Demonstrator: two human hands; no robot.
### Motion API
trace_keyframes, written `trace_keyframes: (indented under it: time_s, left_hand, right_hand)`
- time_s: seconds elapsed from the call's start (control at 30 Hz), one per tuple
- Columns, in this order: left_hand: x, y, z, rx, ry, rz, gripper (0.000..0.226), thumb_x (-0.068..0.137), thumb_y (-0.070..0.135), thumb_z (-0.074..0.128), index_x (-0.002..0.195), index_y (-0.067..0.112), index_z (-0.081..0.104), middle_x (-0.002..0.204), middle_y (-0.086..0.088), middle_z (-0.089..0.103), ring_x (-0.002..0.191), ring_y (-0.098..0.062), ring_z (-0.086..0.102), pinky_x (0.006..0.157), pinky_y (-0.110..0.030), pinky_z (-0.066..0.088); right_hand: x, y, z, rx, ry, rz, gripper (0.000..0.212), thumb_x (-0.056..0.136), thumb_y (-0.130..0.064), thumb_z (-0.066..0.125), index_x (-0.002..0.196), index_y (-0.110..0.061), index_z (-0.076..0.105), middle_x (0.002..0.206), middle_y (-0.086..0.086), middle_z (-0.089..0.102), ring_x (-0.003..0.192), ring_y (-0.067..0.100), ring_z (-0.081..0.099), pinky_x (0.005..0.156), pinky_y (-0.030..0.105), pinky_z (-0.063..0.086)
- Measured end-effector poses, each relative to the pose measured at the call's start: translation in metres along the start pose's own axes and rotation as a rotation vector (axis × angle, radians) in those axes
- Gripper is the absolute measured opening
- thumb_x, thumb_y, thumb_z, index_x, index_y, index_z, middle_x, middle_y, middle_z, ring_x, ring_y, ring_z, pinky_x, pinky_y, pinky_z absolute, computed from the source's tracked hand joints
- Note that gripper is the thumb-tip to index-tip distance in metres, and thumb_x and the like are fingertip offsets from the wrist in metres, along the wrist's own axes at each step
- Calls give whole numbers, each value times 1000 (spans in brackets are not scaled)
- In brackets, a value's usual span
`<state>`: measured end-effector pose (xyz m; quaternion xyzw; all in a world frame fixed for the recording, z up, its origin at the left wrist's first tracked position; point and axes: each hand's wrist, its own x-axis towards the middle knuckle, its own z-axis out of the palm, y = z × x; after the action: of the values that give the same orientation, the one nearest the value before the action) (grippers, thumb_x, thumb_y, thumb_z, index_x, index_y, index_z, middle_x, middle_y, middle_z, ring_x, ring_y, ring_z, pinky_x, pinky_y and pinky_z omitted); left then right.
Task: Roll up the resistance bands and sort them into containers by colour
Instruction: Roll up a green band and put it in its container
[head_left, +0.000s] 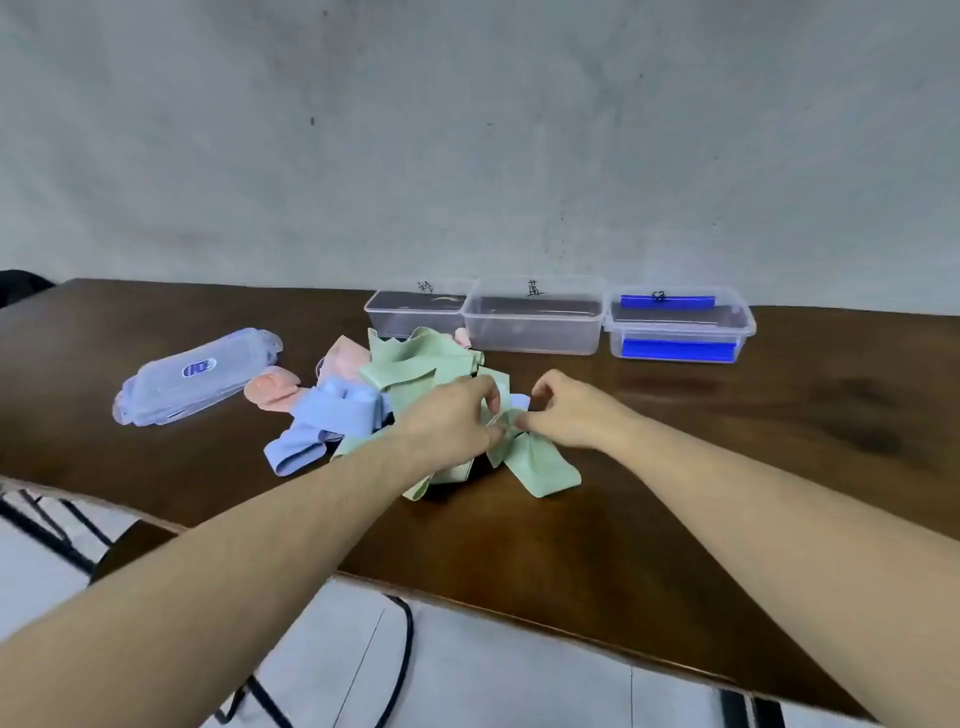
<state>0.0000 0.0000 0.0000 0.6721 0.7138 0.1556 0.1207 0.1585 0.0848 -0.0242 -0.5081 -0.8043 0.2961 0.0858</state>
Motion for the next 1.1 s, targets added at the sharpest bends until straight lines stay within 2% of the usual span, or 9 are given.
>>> trace_keyframes:
  time_s: [0.17,0.23,0.33,0.5,0.67,0.8,0.93,1.03,1.1]
  left_hand:
    - [42,-21,13,253,-45,96,46,89,50,58,127,26,48,128,0,45,120,-24,45,94,-35,41]
    - [59,-30,16,313,-67,141,53,87,55,56,132,28,47,133,-1,42,125,-25,40,101,-38,39]
    - [84,-37,20,342,-72,209,49,86,54,57,128,31,53,129,1,46,124,-23,42,100,-37,39]
    - [110,-23,14,-457,-7,114,14,90,33,63,93,20,66,90,3,69,87,-17,64,75,-29,49]
    - [117,10,3,-1242,-82,12,4,94,19,66,92,17,64,89,0,74,88,-15,72,83,-33,57]
    - [109,40,1,-1353,-146,35,12,94,24,67,101,16,62,79,-1,68,64,-17,60,72,-35,56]
    - [97,65,-1,-1318,-76,-23,7,94,21,67,94,14,66,62,-1,63,47,-13,49,59,-33,48]
    - [91,77,-6,-1338,-64,-55,12,91,23,71,87,13,66,82,-13,72,61,-20,65,64,-38,57]
    - [88,82,-8,-1323,-47,-52,13,89,22,73,91,10,67,96,-13,75,80,-21,71,80,-41,61]
  right_hand:
    - [29,-6,15,-149,-52,116,36,87,-50,64,111,-26,54,102,-5,63,87,16,62,67,32,49]
    - [38,-6,13,-135,-41,163,17,94,-34,58,106,-24,63,91,-3,66,74,17,63,59,30,51]
    - [43,-3,1,46,23,185,20,98,-21,49,103,-16,68,83,1,65,65,16,61,58,33,55]
    - [36,2,-23,541,146,198,16,104,-26,51,105,-15,63,99,7,73,84,25,75,73,31,57]
    - [21,2,-45,1085,237,219,21,105,-21,52,122,-12,61,99,16,75,84,35,74,81,51,61]
    - [4,-2,-60,1228,227,180,24,104,-20,54,125,-7,59,96,20,74,72,33,71,65,43,63]
    - [-14,0,-71,1230,160,120,26,104,-21,53,125,-8,58,99,19,74,75,31,71,69,44,62]
    - [-23,12,-73,1179,125,78,39,97,-27,66,130,-9,56,111,14,74,98,27,71,92,49,58]
    - [-30,19,-74,1079,122,68,40,92,-28,72,128,-13,62,114,7,74,105,23,71,91,45,58]
